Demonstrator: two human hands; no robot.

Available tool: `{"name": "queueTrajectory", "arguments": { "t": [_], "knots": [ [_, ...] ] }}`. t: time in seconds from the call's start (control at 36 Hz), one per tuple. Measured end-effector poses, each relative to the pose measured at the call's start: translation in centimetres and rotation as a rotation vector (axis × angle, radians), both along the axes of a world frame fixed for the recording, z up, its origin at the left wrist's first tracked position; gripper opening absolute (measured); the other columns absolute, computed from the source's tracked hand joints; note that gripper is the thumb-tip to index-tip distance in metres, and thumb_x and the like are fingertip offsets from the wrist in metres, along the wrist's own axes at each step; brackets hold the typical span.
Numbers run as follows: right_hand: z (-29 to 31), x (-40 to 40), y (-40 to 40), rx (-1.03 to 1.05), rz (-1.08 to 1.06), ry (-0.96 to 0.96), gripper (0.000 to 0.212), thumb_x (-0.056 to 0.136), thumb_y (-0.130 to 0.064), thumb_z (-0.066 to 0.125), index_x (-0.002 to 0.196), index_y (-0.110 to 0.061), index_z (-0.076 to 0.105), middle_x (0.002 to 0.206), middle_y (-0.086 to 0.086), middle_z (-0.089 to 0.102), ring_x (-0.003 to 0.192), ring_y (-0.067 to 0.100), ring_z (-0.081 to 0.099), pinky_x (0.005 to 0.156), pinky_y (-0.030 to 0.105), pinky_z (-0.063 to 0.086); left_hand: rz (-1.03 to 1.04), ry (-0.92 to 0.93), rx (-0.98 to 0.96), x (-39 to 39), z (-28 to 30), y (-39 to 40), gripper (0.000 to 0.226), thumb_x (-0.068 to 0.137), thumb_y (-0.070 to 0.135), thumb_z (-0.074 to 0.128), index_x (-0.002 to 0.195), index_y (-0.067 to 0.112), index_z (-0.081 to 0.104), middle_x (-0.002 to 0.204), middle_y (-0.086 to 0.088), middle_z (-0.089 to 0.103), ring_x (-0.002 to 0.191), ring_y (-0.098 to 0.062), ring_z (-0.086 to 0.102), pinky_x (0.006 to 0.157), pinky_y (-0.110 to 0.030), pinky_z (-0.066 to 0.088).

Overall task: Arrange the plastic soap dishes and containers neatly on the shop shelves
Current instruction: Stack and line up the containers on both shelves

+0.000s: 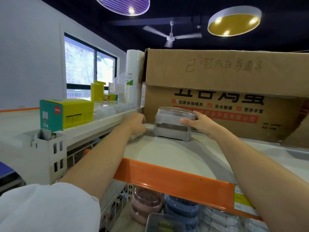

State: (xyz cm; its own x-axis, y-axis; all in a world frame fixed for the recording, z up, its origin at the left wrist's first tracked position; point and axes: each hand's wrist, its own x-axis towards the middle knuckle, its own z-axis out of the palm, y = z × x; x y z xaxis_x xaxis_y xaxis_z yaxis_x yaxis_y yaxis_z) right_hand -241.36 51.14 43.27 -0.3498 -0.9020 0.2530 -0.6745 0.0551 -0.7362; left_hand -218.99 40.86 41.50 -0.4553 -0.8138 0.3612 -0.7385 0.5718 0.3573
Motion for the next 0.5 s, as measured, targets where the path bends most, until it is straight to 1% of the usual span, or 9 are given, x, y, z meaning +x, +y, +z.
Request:
{"name": "queueTrajectory", "arguments": {
  "t": [0.08,0.17,0.22,0.28,0.39,0.5],
  "knots": [
    [0.0,0.4,-0.2,0.008,-0.005,0.023,0.097,0.083,-0.055,0.064,0.154,-0.013,0.012,0.159,0.006,0.021,0.144,0.027,0.025,0.115,0.042,0.026,0.015,-0.039,-0.002,-0.1,-0.1,0.0,0.028,0.085,0.020,0.070,0.110,0.017,0.059,0.096,0.000,0.057,0.086,-0.015,0.053,0.073,-0.026,0.042],
    [0.1,0.6,-0.2,0.016,-0.017,0.042,0.096,0.084,-0.055,0.063,0.154,-0.012,0.013,0.158,0.007,0.023,0.143,0.028,0.026,0.114,0.042,0.027,0.028,-0.105,-0.017,0.0,0.0,0.1,0.027,0.086,0.017,0.066,0.112,0.015,0.059,0.101,-0.002,0.058,0.091,-0.017,0.054,0.077,-0.027,0.044],
    [0.1,0.5,-0.3,0.020,-0.024,0.049,0.095,0.083,-0.054,0.064,0.153,-0.011,0.015,0.157,0.008,0.026,0.142,0.028,0.029,0.114,0.042,0.029,0.040,-0.155,-0.043,0.0,0.0,0.3,0.028,0.086,0.017,0.065,0.113,0.015,0.060,0.106,-0.004,0.061,0.095,-0.019,0.056,0.084,-0.031,0.049],
    [0.1,0.4,-0.2,0.022,-0.032,0.050,0.094,0.083,-0.053,0.065,0.153,-0.010,0.018,0.156,0.008,0.028,0.141,0.028,0.031,0.114,0.042,0.031,0.050,-0.184,-0.066,0.0,0.0,0.4,0.028,0.086,0.018,0.064,0.114,0.015,0.061,0.107,-0.005,0.062,0.097,-0.020,0.058,0.089,-0.034,0.051],
    [0.0,-0.1,-0.1,0.021,-0.050,0.035,0.095,0.081,-0.053,0.068,0.153,-0.012,0.020,0.156,0.007,0.030,0.140,0.027,0.032,0.113,0.043,0.031,0.069,-0.220,-0.084,0.0,0.0,0.7,0.024,0.086,0.017,0.063,0.110,0.015,0.062,0.107,-0.005,0.062,0.098,-0.021,0.058,0.091,-0.036,0.051],
    [0.2,-0.6,0.6,-0.014,-0.076,-0.008,0.092,0.082,-0.054,0.066,0.152,-0.014,0.023,0.155,0.004,0.032,0.139,0.025,0.034,0.111,0.040,0.032,0.092,-0.243,-0.108,0.1,0.0,0.9,0.022,0.087,0.017,0.063,0.109,0.015,0.062,0.105,-0.005,0.063,0.096,-0.019,0.058,0.088,-0.033,0.051]
  ]
}}
